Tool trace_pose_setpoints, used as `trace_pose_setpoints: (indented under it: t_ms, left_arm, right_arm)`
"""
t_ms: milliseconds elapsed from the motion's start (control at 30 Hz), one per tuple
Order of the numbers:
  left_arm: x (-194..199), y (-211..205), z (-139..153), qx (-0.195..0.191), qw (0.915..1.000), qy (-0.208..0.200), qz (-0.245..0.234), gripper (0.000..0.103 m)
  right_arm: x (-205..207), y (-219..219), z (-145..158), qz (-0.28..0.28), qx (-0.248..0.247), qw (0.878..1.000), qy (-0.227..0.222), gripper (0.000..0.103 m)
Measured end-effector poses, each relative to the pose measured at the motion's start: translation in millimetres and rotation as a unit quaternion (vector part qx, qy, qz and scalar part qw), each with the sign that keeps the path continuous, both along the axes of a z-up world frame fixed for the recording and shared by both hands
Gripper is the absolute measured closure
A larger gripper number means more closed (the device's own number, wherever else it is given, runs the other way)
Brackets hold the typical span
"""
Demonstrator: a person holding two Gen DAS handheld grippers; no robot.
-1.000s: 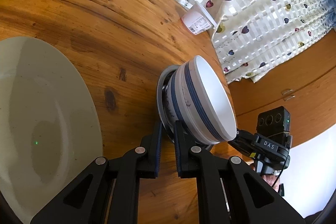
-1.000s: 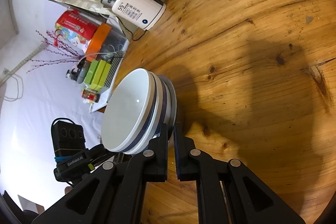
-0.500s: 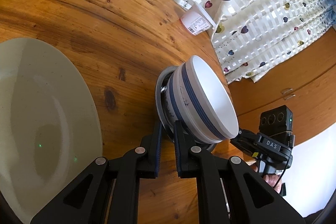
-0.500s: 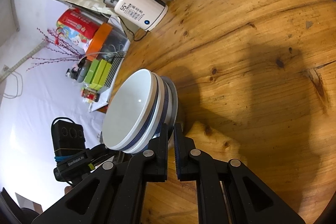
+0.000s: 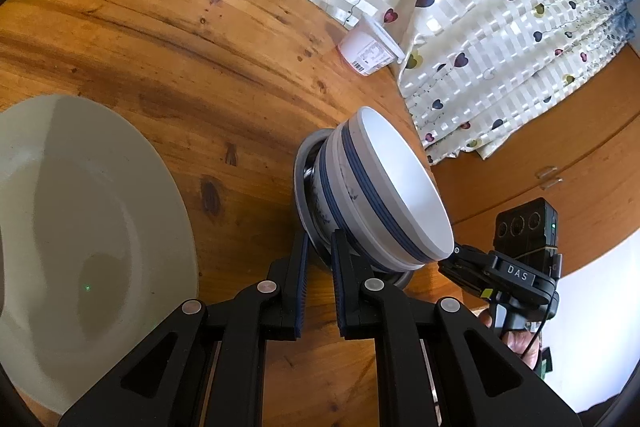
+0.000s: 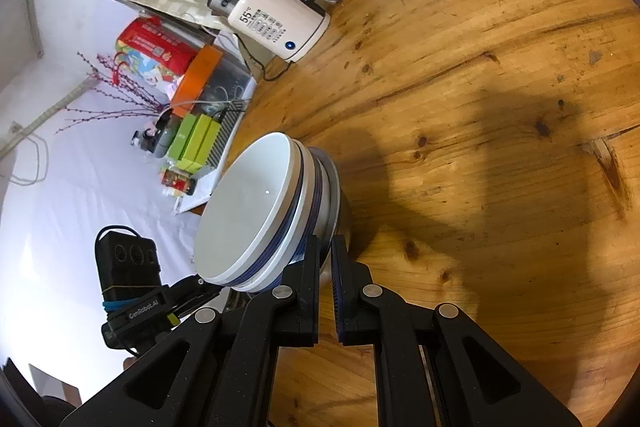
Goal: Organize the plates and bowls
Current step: 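Lift the nested bowl stack and carry it over the beige plate stack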
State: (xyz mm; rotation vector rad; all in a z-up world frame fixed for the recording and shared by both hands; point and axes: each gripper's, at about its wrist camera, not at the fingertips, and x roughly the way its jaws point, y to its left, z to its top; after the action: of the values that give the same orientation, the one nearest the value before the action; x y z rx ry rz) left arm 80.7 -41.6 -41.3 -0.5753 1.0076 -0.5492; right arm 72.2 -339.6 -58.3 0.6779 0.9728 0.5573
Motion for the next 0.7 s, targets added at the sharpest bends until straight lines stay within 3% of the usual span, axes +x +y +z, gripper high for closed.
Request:
trace_pose_setpoints:
  t_ms: [700]
  left_arm:
    - [-24, 40, 34, 0.007, 0.9984, -0.039, 0.042, 0.092]
  right_arm:
    - [5, 44, 35, 0.043, -0.001, 0.998, -0.036, 0.097]
